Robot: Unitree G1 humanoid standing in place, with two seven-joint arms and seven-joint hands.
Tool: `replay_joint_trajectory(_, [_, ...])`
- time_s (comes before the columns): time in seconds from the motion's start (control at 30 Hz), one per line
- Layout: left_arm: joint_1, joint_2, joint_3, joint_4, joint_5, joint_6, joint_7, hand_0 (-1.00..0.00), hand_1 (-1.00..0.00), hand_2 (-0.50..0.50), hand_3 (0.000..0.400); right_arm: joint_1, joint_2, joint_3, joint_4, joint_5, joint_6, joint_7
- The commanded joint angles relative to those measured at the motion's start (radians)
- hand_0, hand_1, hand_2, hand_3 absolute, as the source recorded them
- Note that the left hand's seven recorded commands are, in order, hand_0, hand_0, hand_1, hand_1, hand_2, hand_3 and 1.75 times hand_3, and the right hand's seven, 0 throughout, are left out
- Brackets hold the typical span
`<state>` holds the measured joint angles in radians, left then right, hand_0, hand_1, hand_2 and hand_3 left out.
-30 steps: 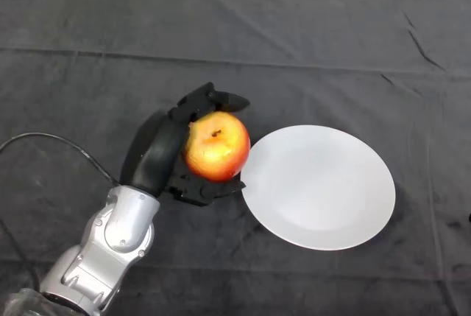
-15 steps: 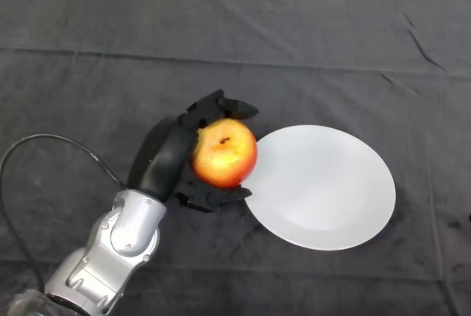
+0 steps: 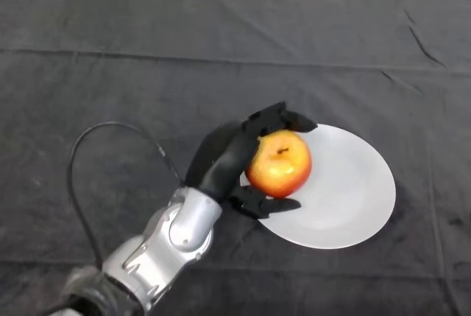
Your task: Move the apple to the plate
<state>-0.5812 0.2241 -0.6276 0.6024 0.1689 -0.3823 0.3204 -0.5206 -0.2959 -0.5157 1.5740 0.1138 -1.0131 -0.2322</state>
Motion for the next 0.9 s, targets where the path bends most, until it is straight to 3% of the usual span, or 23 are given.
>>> replay_joint_trajectory(0.03, [-0.055,0.002,-0.044,0.036,-0.023,-0.027,0.001,-1.00,-1.00,0.00,0.400,0.112,0.079,-0.0118,0.106,0.0124,0.091,-0.0024])
replay_joint_trajectory(0.43, [-0.153,-0.043,-0.104,0.213,-0.068,-0.089,0.019,-1.00,-1.00,0.00,0.400,0.111,0.079,-0.0132,0.111,0.0116,0.088,-0.0021])
replay_joint_trajectory(0.9, [-0.237,-0.093,-0.188,0.363,-0.144,-0.118,0.033,-1.00,-1.00,0.00,0.400,0.109,0.078,-0.0164,0.117,0.0089,0.084,-0.0020])
